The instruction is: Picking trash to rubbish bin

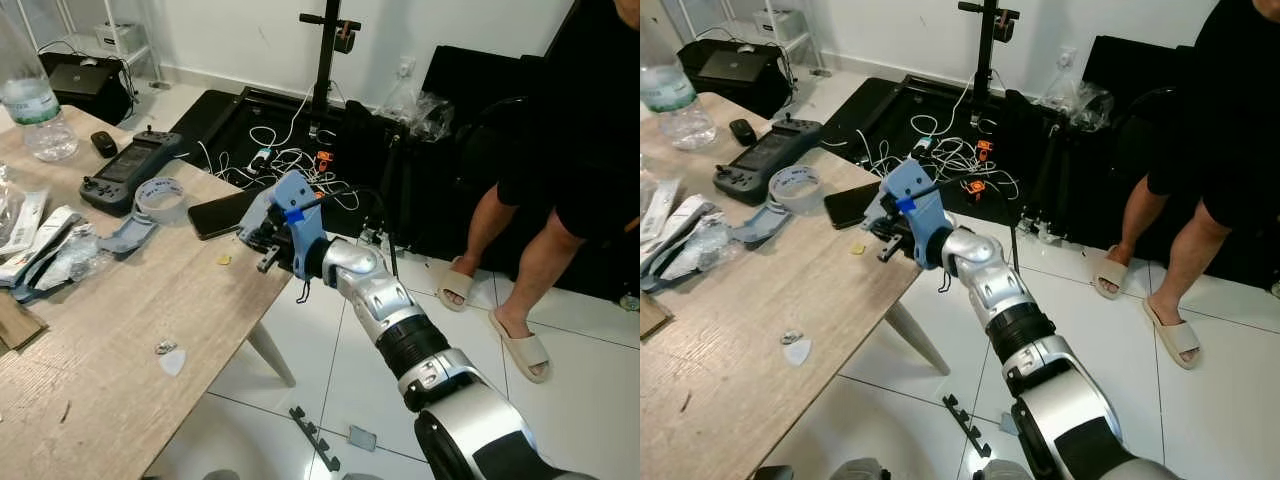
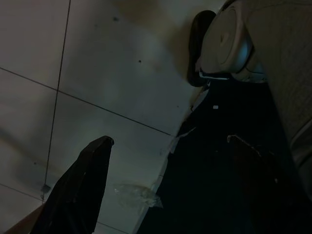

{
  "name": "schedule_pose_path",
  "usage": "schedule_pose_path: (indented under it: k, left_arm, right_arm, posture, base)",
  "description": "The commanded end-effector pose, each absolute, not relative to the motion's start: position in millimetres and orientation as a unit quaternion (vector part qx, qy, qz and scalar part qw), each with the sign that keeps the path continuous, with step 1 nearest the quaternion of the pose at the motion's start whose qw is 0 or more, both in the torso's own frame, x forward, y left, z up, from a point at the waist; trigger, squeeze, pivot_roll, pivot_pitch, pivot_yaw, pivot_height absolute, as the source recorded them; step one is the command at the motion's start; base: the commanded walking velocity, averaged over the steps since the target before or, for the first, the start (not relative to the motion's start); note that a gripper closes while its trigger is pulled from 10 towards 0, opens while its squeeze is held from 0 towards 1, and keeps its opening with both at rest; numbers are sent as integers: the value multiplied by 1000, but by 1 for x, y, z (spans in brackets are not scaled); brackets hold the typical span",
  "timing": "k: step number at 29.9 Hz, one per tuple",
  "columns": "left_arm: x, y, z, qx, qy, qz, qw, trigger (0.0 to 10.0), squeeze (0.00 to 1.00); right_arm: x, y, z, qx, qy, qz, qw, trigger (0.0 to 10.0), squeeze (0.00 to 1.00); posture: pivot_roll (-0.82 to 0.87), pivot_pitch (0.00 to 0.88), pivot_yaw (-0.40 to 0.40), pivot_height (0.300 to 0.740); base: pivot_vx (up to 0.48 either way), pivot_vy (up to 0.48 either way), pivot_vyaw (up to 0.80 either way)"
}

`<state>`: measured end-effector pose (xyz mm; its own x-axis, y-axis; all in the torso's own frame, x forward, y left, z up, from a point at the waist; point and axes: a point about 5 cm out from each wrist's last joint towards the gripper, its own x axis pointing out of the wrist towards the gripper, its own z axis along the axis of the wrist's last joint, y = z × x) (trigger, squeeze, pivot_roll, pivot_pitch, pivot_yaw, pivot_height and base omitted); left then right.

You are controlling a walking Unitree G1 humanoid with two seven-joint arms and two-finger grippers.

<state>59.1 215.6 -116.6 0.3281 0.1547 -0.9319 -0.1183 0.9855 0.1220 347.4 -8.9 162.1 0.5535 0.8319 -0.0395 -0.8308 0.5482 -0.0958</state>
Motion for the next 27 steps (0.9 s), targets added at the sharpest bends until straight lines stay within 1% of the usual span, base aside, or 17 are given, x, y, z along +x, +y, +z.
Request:
schedule_pose_path:
  k: [1, 24, 27]
  left_arm:
    - [65, 213, -116, 17, 565, 77, 822, 10000, 0]
    - [66, 212, -116, 14, 564, 77, 822, 10000, 0]
    - [66, 213, -116, 11, 564, 89, 821, 10000, 0]
  right_arm:
    - [351, -14, 164, -45, -12, 458, 888, 10000, 0]
    - [353, -15, 162, -49, -12, 455, 889, 10000, 0]
    - [352, -15, 162, -49, -11, 455, 889, 10000, 0]
  posture:
    - [76, 49, -43, 740]
    - [74, 51, -45, 740]
    - [75, 52, -46, 740]
  base:
    - [315, 0, 0]
    - [316, 0, 0]
    - [0, 0, 0]
